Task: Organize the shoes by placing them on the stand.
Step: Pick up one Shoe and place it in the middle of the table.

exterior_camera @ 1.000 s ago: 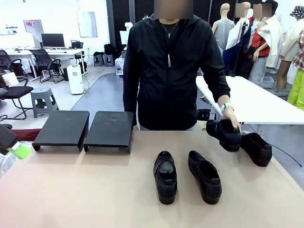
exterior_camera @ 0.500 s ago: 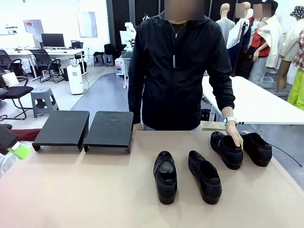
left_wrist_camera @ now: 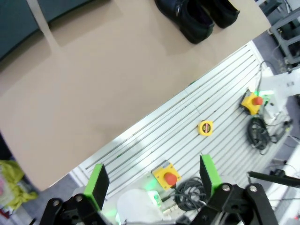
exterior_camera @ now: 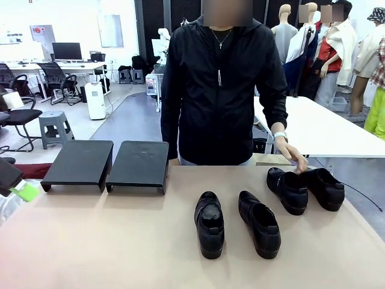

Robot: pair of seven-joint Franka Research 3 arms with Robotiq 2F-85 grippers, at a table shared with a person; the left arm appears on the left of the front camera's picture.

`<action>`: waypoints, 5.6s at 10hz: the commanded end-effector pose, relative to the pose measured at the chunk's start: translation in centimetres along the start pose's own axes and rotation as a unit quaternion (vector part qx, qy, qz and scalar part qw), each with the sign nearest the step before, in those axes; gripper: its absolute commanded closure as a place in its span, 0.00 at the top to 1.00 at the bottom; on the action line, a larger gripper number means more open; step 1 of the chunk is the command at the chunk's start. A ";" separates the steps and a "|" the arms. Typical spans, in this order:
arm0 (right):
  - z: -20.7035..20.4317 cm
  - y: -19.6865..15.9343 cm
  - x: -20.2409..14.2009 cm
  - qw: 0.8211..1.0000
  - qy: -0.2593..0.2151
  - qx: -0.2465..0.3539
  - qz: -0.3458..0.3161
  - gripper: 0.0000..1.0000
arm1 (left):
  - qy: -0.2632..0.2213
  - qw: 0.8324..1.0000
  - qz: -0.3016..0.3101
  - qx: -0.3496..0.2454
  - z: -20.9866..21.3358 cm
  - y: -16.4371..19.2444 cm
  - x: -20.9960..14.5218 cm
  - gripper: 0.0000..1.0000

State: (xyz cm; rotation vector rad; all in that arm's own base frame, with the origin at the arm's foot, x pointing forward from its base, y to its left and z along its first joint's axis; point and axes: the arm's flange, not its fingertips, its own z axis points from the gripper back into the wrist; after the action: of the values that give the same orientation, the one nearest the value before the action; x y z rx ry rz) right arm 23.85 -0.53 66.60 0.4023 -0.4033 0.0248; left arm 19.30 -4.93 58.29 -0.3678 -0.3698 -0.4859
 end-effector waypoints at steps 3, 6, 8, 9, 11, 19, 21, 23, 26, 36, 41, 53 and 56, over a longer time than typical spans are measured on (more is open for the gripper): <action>-17.6 7.4 5.9 0.995 0.077 -0.021 0.063 1.00 | -0.006 1.000 -0.006 -0.010 0.0 0.1 0.1 1.00; -29.9 9.3 8.2 0.992 0.120 -0.029 0.001 1.00 | -0.006 1.000 -0.006 -0.010 0.0 0.1 0.1 1.00; -34.8 9.4 8.3 0.994 0.104 -0.031 -0.021 1.00 | -0.006 1.000 -0.006 -0.010 0.0 0.1 0.1 1.00; -37.0 9.4 8.2 0.992 0.124 -0.014 -0.015 1.00 | -0.006 1.000 -0.006 -0.010 0.0 0.1 0.1 1.00; -40.3 10.5 6.5 0.982 0.191 0.008 0.007 1.00 | -0.006 1.000 -0.006 -0.010 0.0 0.1 0.1 1.00; -45.4 9.6 2.9 0.972 0.221 -0.067 0.051 0.62 | -0.006 1.000 -0.006 -0.010 0.0 0.1 0.1 1.00; -45.4 9.6 2.8 0.973 0.215 -0.069 0.044 0.00 | -0.006 1.000 -0.006 -0.010 0.0 0.1 0.1 1.00; -45.3 9.7 2.8 0.975 0.209 -0.068 0.042 0.00 | -0.006 1.000 -0.006 -0.010 0.0 0.1 0.1 1.00; -44.8 9.8 2.9 0.979 0.191 -0.062 0.039 0.00 | -0.006 1.000 -0.006 -0.010 0.0 0.1 0.1 1.00; -22.9 15.4 -1.6 0.994 0.090 -0.038 0.051 0.00 | -0.006 1.000 -0.006 -0.010 0.0 0.1 0.1 1.00; -27.5 20.2 -1.0 0.992 0.088 -0.024 0.082 0.00 | -0.006 1.000 -0.006 -0.010 0.0 0.1 0.1 1.00; -48.2 27.7 -3.1 0.985 0.159 -0.056 -0.026 0.82 | -0.006 1.000 -0.006 -0.010 0.0 0.1 0.1 1.00; -46.1 27.7 -3.0 0.987 0.147 -0.053 -0.026 1.00 | -0.006 1.000 -0.006 -0.010 0.0 0.1 0.1 1.00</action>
State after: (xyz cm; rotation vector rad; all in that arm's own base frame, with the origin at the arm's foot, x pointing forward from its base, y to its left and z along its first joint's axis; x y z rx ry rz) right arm 35.76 42.98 35.88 0.3071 -0.0806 0.0246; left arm 19.32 -4.91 58.29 -0.3680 -0.3696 -0.4858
